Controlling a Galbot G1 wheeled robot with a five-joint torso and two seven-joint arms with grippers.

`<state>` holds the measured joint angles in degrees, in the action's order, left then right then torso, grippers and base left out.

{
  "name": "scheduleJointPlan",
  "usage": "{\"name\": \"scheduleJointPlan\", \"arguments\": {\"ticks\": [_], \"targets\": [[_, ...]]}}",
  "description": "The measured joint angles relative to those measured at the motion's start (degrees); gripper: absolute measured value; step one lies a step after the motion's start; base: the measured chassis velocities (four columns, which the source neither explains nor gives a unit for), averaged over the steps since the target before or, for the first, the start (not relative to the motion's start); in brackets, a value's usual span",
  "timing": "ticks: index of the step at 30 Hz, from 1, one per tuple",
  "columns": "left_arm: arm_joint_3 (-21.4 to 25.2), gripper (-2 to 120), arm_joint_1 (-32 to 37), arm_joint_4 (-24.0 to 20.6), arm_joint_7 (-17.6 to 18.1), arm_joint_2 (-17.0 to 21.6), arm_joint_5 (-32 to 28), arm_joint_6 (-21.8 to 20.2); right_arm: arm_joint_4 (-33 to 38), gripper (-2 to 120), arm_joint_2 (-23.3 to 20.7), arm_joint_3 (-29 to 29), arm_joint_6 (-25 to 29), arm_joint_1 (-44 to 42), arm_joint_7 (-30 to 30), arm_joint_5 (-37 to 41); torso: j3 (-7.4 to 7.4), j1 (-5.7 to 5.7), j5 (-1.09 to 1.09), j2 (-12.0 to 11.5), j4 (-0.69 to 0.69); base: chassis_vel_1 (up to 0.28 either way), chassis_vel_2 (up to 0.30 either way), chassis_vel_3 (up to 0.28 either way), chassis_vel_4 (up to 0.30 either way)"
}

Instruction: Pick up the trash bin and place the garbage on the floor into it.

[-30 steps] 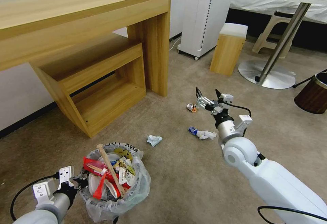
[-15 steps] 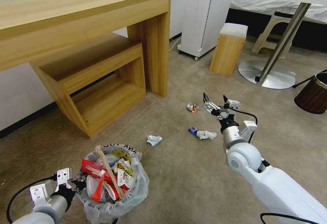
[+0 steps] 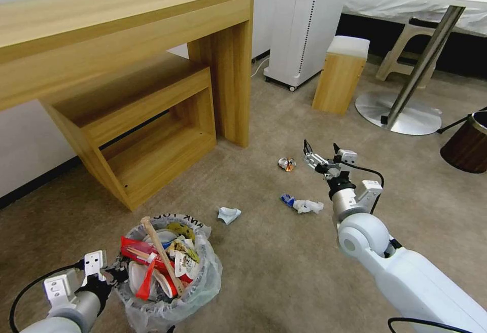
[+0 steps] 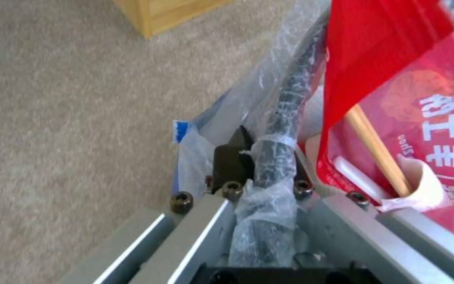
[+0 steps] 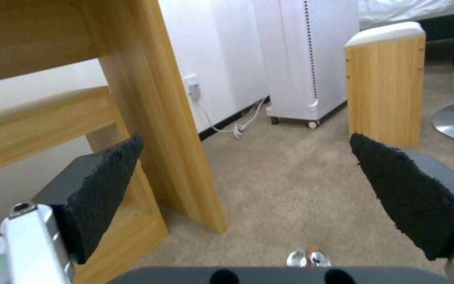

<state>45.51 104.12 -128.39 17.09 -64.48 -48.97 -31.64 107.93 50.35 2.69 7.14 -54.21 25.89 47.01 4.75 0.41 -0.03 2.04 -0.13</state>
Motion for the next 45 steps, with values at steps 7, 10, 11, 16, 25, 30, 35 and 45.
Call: {"name": "scheduleJointPlan", "arguments": {"ticks": [7,10,11,16,25,30,35,45], "targets": [[0.3,1,0.1,0.0,0.0,0.1,0.0,0.1,-0.6,100,0.2,-0.6,0.0,0.6,-0.2,0.1,-0.01,0.0,-0.01,0.0,-0.01,-0.092,0.081,0.092,-0.092],[0.4,1,0.1,0.1,0.0,0.1,-0.1,0.1,-0.7,100,0.2,-0.8,0.0,0.8,-0.2,0.1,-0.01,0.0,0.0,0.0,0.0,-0.084,0.088,0.088,-0.082],[0.4,1,0.1,0.2,0.0,0.2,-0.1,0.1,-0.9,100,0.3,-0.9,0.0,0.9,-0.2,0.1,-0.01,0.0,-0.01,0.0,0.0,-0.113,0.093,0.091,-0.086],[0.5,1,-0.2,0.7,0.0,0.3,-0.3,0.1,-1.5,100,0.7,-1.6,0.2,1.4,-0.1,0.0,-0.01,0.0,-0.01,0.0,-0.02,-0.104,0.102,0.086,-0.104],[0.5,1,-0.8,1.4,0.2,0.4,-0.6,0.1,-2.2,100,1.1,-2.4,1.4,1.7,-0.2,0.0,0.0,0.0,0.0,0.0,-0.02,-0.092,0.093,0.09,-0.095],[0.5,1,-0.8,1.5,0.2,0.5,-0.6,0.1,-2.2,100,1.1,-2.7,1.6,2.0,-0.2,0.2,-0.01,0.0,0.0,0.0,-0.01,-0.076,0.068,0.076,-0.052],[0.6,1,-0.8,1.5,0.2,0.5,-0.8,0.1,-2.2,100,1.2,-3.1,1.7,2.5,-0.4,0.7,-0.01,0.0,0.0,0.0,0.0,-0.018,0.021,0.026,-0.018],[1.1,1,-0.1,1.6,0.4,0.1,-0.9,0.1,-2.9,100,1.0,-6.2,-1.4,5.7,-0.5,3.2,-0.01,0.0,-0.01,0.0,-0.02,0.0,0.0,0.0,0.0]]}}
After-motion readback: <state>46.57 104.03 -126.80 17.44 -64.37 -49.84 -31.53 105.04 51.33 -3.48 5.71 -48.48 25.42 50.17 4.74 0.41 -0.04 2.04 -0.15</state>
